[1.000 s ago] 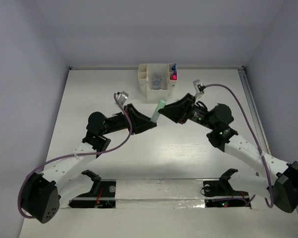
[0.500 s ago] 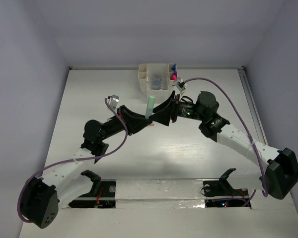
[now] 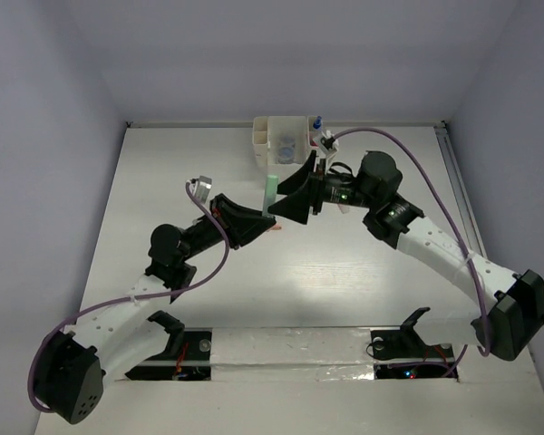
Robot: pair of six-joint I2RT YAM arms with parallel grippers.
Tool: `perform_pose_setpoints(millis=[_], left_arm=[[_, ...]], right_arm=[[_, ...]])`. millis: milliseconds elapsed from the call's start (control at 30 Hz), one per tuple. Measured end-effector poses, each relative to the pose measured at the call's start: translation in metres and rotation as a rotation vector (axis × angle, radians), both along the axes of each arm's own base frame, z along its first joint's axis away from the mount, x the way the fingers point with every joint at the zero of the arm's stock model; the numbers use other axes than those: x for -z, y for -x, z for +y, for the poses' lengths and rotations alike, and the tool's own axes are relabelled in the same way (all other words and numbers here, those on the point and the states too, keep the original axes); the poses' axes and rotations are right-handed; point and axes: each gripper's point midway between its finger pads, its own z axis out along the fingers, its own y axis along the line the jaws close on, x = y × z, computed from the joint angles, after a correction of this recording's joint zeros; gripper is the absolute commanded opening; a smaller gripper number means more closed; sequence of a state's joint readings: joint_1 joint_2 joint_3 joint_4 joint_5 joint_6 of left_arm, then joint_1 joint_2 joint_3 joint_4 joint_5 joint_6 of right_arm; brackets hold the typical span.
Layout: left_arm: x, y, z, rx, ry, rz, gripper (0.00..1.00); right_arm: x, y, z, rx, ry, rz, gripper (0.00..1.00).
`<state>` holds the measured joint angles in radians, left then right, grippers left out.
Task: Sort the stationery into containers
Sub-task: Close the pen cap on the pen, then place the pen in the storage box.
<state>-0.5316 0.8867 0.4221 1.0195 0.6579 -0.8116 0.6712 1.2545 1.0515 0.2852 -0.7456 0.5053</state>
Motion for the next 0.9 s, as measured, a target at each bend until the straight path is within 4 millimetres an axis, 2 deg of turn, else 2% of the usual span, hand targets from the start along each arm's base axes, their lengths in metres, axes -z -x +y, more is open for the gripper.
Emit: perform_pose_setpoints(millis=[167, 367, 500, 533, 600, 633, 700, 733, 833, 900], left_arm=[[0.006, 0.002, -0.002, -0.003, -0.023, 0.012, 0.0], [0.01, 0.0, -0.001, -0.018, -0.041, 0.014, 0.0], [0.017, -0.005, -0.001, -0.043, -0.06, 0.041, 0.0], [0.018, -0.006, -0.001, -0.047, -0.064, 0.043, 0.0], [0.021, -0.007, 0.0, -0.055, -0.079, 0.028, 0.02], [0.02, -0.007, 0.0, -0.058, -0.078, 0.021, 0.2], [0.021, -0.01, 0.002, -0.085, -0.089, 0.028, 0.42], [0.021, -0.012, 0.003, -0.101, -0.096, 0.036, 0.56], [0.015, -0.021, 0.009, -0.168, -0.131, 0.064, 0.77], [0.004, -0.025, 0.018, -0.232, -0.156, 0.066, 0.86]], right_arm=[[-0.019, -0.013, 0.01, 0.0, -0.017, -0.044, 0.82], [-0.009, -0.026, 0.022, -0.002, 0.005, -0.017, 0.64], [-0.002, -0.029, 0.025, -0.007, 0.019, 0.001, 0.31], [-0.003, -0.028, 0.025, -0.01, 0.019, 0.002, 0.15], [-0.004, -0.026, 0.025, -0.014, 0.014, 0.028, 0.04], [-0.004, -0.026, 0.025, -0.013, 0.014, 0.036, 0.0], [-0.004, -0.027, 0.026, -0.007, 0.016, 0.043, 0.0], [-0.004, -0.029, 0.027, 0.005, 0.019, 0.041, 0.0], [-0.01, -0.047, 0.028, 0.049, 0.015, 0.032, 0.0], [-0.014, -0.068, 0.028, 0.089, 0.006, 0.026, 0.0]])
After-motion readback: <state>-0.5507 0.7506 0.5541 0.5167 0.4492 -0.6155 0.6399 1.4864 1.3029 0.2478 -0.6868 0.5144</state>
